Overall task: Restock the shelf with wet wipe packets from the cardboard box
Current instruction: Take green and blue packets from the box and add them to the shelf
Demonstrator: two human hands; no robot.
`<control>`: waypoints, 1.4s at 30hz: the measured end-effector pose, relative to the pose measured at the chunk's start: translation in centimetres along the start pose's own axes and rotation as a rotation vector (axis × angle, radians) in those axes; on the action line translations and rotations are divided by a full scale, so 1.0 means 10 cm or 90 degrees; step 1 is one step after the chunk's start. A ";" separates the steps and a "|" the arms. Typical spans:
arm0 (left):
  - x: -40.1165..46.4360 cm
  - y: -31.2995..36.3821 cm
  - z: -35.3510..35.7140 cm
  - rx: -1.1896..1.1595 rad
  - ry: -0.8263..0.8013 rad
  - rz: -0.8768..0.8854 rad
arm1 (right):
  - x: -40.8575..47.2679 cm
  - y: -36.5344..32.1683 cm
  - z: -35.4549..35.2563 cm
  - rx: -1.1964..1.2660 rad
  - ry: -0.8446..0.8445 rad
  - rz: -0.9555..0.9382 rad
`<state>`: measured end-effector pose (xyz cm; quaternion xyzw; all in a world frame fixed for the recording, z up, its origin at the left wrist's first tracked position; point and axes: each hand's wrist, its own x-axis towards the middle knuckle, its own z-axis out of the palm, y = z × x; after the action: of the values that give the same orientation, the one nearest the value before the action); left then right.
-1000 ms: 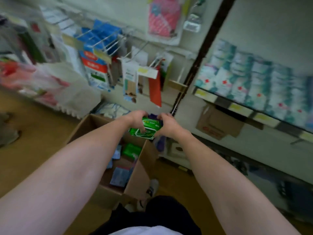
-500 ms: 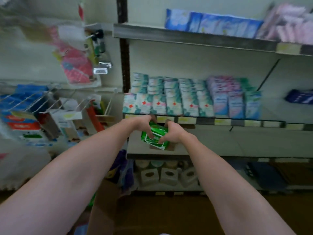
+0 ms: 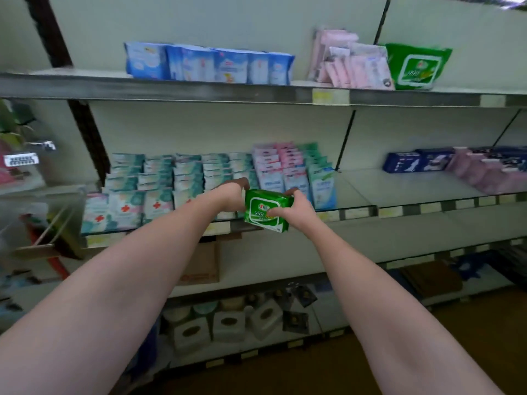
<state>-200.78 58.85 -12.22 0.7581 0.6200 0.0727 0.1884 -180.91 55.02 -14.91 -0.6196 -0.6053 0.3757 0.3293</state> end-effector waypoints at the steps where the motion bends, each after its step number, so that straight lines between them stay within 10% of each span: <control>1: 0.08 0.10 0.02 -0.006 0.015 0.000 | 0.06 0.03 -0.09 0.015 0.025 -0.002; 31: 2.99 1.90 0.32 0.006 0.140 0.234 | 2.13 1.06 -2.09 0.440 0.404 0.053; 42: 3.61 2.23 0.43 0.096 0.169 0.098 | 3.15 1.80 -2.30 0.260 0.150 0.079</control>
<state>-170.96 89.39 -12.24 0.7990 0.5834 0.1395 0.0414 -152.44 86.60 -20.96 -0.6158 -0.4350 0.4352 0.4921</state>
